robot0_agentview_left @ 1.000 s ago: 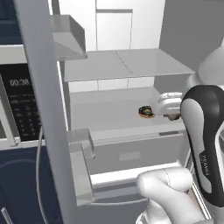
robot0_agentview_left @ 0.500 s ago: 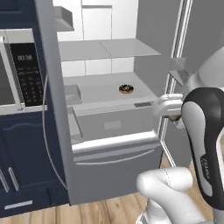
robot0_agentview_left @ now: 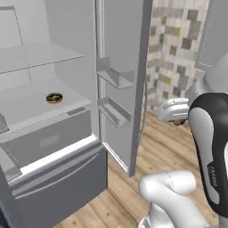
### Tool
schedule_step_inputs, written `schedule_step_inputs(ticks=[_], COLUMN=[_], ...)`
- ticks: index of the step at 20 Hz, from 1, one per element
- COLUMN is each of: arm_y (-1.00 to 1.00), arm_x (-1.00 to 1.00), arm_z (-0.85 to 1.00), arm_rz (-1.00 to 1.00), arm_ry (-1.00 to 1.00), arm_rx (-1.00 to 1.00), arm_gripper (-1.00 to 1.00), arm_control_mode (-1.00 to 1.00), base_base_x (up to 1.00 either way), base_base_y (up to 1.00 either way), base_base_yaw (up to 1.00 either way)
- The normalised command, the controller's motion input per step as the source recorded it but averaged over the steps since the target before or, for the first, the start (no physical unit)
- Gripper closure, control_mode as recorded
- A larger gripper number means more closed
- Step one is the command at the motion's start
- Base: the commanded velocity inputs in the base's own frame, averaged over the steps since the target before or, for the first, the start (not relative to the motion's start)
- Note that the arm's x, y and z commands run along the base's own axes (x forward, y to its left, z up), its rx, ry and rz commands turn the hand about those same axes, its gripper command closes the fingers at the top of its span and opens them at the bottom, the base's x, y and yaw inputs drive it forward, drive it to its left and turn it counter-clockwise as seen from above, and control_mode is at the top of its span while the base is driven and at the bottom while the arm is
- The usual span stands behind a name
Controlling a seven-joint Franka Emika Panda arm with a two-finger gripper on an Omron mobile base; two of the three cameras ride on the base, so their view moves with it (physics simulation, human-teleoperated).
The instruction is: Retrieve the bottle and the shaker from the cabinet and place them next to the mixing bowl on the counter. Then add garlic from the fridge to the mixing bowl.
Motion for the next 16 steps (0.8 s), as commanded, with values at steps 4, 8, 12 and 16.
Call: schedule_step_inputs(ticks=[4, 8, 12, 16], arm_y=[0.0, 0.0, 0.0, 0.0], arm_x=[0.0, 0.0, 0.0, 0.0], arm_z=[0.0, 0.0, 0.0, 0.0], arm_rz=[0.0, 0.0, 0.0, 0.0], arm_ry=[0.0, 0.0, 0.0, 0.0], arm_rx=[0.0, 0.0, 0.0, 0.0], arm_gripper=[1.0, 1.0, 1.0, 1.0], arm_control_mode=[1.0, 1.0, 1.0, 1.0], base_base_x=[0.08, 0.18, 0.13, 0.04], base_base_y=[-0.65, -0.67, -0.56, -0.56], base_base_yaw=[-0.76, -0.73, -0.76, -0.76])
